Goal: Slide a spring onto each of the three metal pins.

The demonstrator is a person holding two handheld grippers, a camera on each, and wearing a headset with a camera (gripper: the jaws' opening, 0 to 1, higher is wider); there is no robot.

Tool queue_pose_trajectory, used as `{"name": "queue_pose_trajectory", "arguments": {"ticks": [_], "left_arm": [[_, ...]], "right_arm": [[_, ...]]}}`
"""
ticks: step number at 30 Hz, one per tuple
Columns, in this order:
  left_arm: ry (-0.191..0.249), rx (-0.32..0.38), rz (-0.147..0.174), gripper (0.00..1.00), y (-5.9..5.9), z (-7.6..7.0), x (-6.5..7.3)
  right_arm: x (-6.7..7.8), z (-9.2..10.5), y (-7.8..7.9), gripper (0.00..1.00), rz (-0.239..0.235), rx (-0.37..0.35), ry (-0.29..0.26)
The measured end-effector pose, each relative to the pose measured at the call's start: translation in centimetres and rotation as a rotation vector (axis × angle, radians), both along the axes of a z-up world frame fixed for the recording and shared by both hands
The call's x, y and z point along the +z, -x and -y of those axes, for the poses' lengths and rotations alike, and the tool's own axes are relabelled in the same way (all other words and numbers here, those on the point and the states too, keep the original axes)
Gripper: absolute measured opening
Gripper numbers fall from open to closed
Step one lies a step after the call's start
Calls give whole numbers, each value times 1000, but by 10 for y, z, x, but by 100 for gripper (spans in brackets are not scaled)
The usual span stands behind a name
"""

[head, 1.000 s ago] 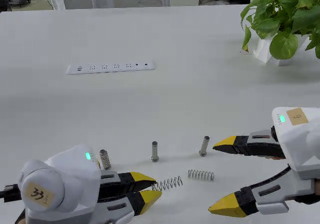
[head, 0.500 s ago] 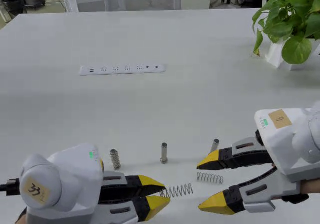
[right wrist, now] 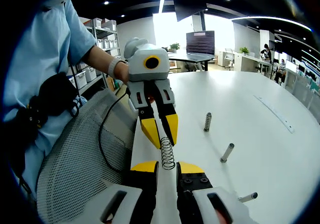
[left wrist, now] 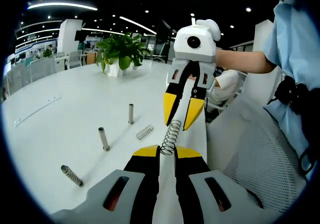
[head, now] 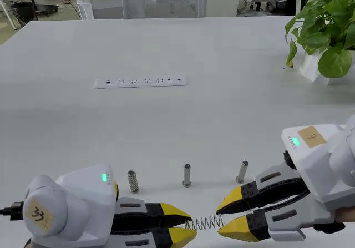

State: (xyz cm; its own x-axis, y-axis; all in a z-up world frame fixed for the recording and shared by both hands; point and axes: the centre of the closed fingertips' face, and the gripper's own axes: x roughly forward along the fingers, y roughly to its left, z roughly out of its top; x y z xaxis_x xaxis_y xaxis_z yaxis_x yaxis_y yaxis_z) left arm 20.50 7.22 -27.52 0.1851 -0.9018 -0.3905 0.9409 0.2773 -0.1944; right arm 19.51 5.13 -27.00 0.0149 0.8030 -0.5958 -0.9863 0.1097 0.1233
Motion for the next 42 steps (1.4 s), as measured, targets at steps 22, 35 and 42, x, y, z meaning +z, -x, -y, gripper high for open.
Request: {"name": "queue_pose_trajectory", "arguments": {"ticks": [22,35,42], "left_arm": [[-14,-19,6,7,0,3,-2],[-73,-54,38,7,2,5,-7],[-103,-64,41,7,4,8,-13]], "right_arm": [[1,1,-1,7,19,58,115],[10,-6,-1,7,53,106,157],[13,-12,-1,7,73,125,161]]}}
